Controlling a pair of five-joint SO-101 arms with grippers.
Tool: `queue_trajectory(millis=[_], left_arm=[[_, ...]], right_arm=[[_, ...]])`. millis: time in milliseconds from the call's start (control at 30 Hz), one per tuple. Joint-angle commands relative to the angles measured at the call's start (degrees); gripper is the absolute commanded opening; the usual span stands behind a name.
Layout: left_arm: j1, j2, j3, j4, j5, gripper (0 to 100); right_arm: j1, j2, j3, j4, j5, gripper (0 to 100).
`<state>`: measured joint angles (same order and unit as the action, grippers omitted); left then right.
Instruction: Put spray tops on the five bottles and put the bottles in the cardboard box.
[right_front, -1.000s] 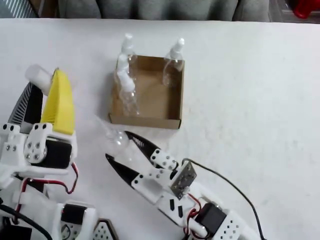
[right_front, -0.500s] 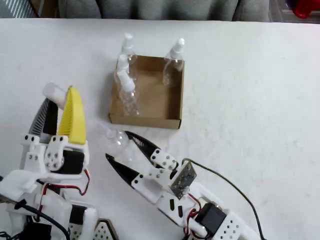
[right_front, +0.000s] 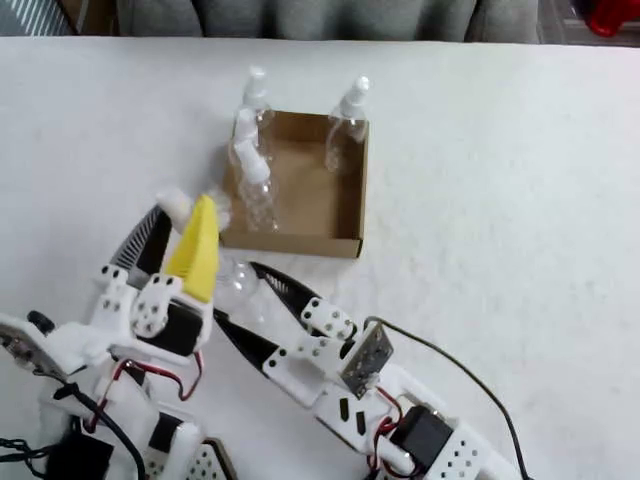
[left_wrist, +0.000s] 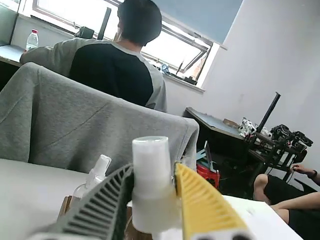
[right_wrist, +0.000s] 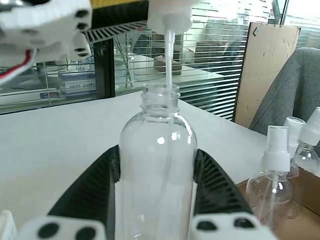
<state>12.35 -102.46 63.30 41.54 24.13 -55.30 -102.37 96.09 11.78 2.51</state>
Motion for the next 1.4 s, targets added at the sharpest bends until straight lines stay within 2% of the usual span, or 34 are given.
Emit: queue_trajectory(millis=[0,167,267,600,933,1100,1233,1367], left_arm=[[1.1,-0.31,-0.44,3.69,0.62,9],[1.1,-0.31,-0.53,6.07,0.62,27],[0.75,-0.31,-0.62,6.07,0.62,30],[0.57,-1.89,-9.49,11.52,0.53,21],[1.01,-1.89,-24.53,20.31,-2.11,12],[1.01,-1.89,-20.92,22.33,-2.11,1],[1.36,-1.98,-15.38,22.24,-2.11,2],[9.36,-1.98,-11.87,22.95,-2.2,2]], right_arm=[[-0.48,-0.75,0.7,-0.75,-0.44,1.6],[-0.48,-0.75,0.7,-0.75,-0.44,1.6],[-0.48,-0.75,0.7,-0.75,-0.44,1.6],[-0.4,-0.75,0.7,0.4,-0.44,1.6],[5.93,-0.75,0.44,0.04,-0.44,1.6],[8.75,-0.66,-0.88,-0.04,-0.62,1.6],[11.38,-0.66,-1.23,-0.48,-0.88,1.6],[13.32,-0.57,-1.14,-3.03,-0.97,1.6]])
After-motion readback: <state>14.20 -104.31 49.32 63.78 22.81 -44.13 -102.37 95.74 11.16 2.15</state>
